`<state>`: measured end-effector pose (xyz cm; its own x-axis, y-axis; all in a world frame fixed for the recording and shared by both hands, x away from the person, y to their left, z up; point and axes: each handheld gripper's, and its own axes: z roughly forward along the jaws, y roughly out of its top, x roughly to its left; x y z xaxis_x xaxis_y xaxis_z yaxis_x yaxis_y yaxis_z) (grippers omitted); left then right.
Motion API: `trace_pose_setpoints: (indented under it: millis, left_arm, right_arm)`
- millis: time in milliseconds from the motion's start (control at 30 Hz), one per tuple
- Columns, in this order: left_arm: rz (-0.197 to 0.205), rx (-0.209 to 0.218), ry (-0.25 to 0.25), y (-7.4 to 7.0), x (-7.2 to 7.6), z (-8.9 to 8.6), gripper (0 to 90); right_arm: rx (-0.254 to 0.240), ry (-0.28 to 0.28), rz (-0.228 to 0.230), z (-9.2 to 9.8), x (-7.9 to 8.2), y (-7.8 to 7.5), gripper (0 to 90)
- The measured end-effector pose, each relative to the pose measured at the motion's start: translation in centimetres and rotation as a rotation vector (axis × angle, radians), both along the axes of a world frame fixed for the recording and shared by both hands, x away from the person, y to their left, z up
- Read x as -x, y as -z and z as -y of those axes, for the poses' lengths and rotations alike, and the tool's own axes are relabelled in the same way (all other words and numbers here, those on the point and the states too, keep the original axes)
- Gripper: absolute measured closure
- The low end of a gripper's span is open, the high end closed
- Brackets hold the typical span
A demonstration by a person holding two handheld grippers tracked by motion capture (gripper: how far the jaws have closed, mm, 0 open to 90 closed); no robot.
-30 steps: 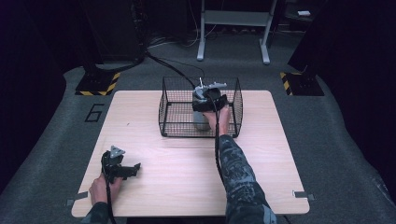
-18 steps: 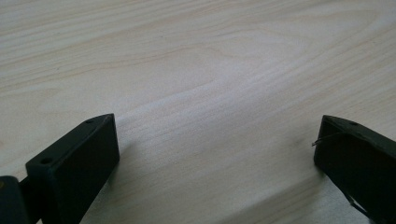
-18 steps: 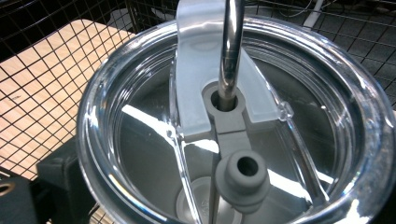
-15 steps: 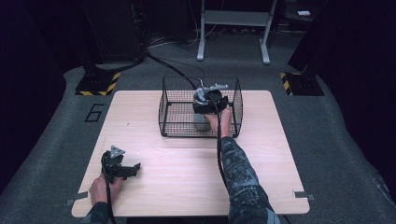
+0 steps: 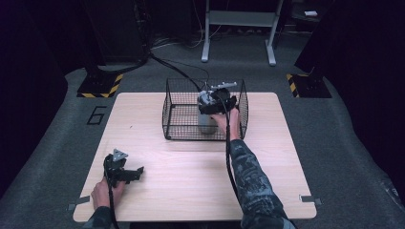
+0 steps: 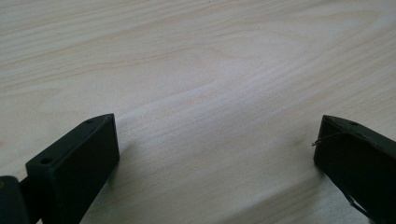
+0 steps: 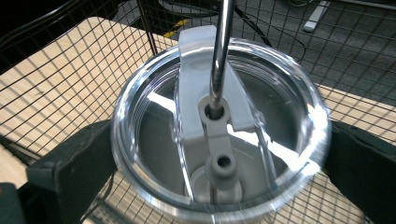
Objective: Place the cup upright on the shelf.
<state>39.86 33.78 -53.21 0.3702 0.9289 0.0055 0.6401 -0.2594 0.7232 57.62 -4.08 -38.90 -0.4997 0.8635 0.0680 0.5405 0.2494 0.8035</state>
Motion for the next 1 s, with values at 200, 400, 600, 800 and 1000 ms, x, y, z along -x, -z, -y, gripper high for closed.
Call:
trace_pose_setpoints:
  millis: [200, 400, 600, 800, 1000]
  left_arm:
    - [-0.002, 0.001, 0.0, 0.0, 0.0, 0.0, 0.1]
    - [0.0, 0.0, 0.0, 0.0, 0.0, 0.0, 0.1]
    - [-0.002, 0.001, -0.001, 0.0, 0.0, 0.0, 0.1]
    - [-0.002, 0.001, 0.0, 0.0, 0.0, 0.0, 0.1]
    - [-0.002, 0.001, 0.0, 0.0, 0.0, 0.0, 0.1]
  right_arm:
    - [0.005, -0.019, -0.002, 1.4, 1.6, -1.5, 0.0]
    - [0.012, -0.064, 0.015, 2.7, 3.4, -2.9, 0.0]
    - [0.008, -0.084, 0.026, 3.9, 5.6, -4.1, 0.0]
    - [0.009, -0.096, 0.045, 5.4, 8.1, -4.9, 0.0]
    - [0.015, -0.091, 0.055, 7.4, 10.2, -5.0, 0.0]
